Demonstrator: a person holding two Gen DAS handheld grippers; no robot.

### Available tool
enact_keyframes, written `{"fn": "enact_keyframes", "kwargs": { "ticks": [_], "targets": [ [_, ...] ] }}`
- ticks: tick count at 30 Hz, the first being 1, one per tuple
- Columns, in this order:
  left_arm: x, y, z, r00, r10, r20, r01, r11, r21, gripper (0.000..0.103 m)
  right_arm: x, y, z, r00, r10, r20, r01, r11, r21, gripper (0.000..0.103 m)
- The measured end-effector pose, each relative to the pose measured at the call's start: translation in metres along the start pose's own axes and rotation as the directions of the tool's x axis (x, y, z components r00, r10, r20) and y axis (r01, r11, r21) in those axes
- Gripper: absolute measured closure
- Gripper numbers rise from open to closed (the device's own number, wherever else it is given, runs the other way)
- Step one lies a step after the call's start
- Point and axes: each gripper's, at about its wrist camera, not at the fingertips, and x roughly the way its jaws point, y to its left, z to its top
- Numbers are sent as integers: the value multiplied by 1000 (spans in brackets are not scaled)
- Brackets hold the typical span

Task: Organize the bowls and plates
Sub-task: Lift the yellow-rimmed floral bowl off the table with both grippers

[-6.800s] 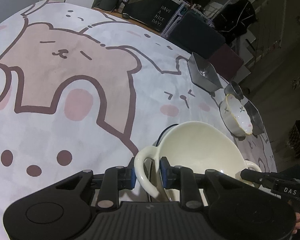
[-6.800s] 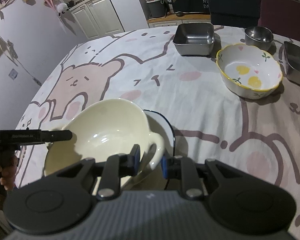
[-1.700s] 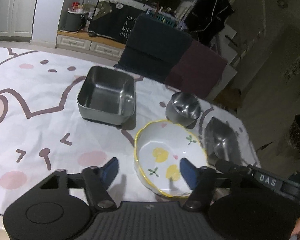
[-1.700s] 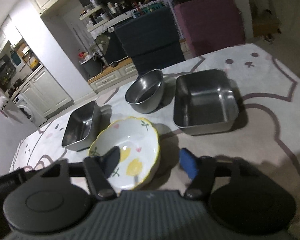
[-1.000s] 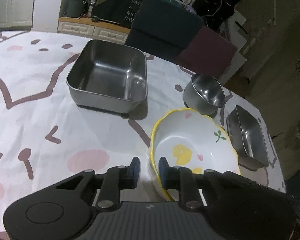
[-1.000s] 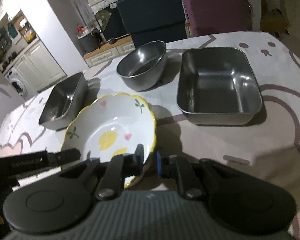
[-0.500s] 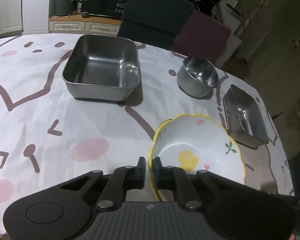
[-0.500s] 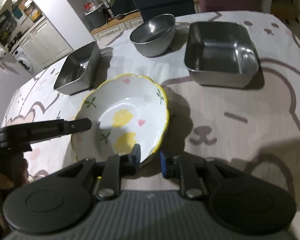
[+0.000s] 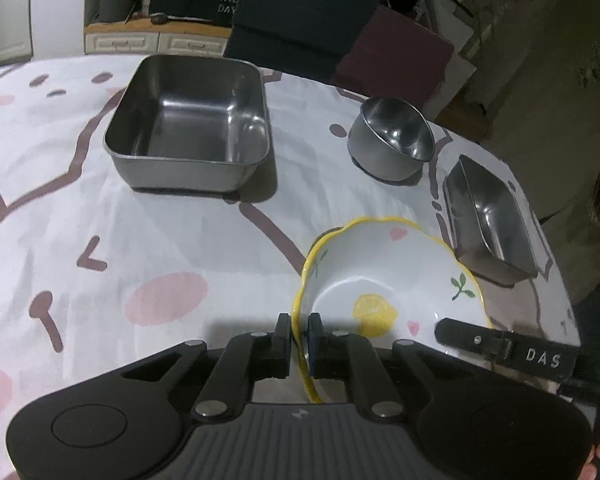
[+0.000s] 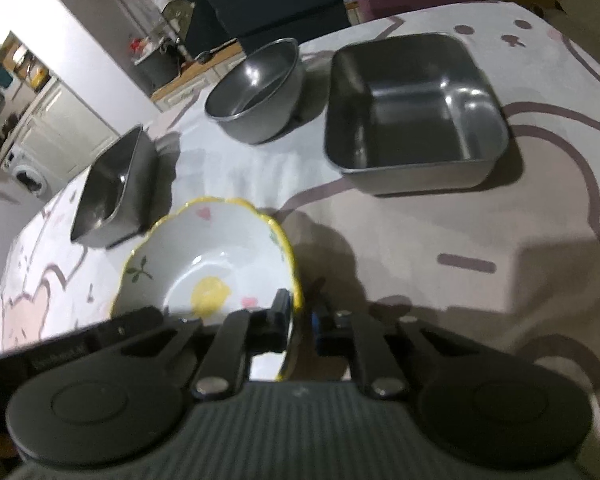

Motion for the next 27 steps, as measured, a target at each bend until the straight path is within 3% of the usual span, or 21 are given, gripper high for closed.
{"fn": "enact_keyframes", "kwargs": {
  "ticks": [10,27],
  "targets": [
    [-1,-3,-1,1000,8,6,-8,1000,29,94,-2,19,-1,996,-87,25,90,987,-136,91],
    [-1,-4,0,1000,21,-2,-21,1000,15,95,0,22,-1,994,-104,28,107,984,-142,91]
  ]
}}
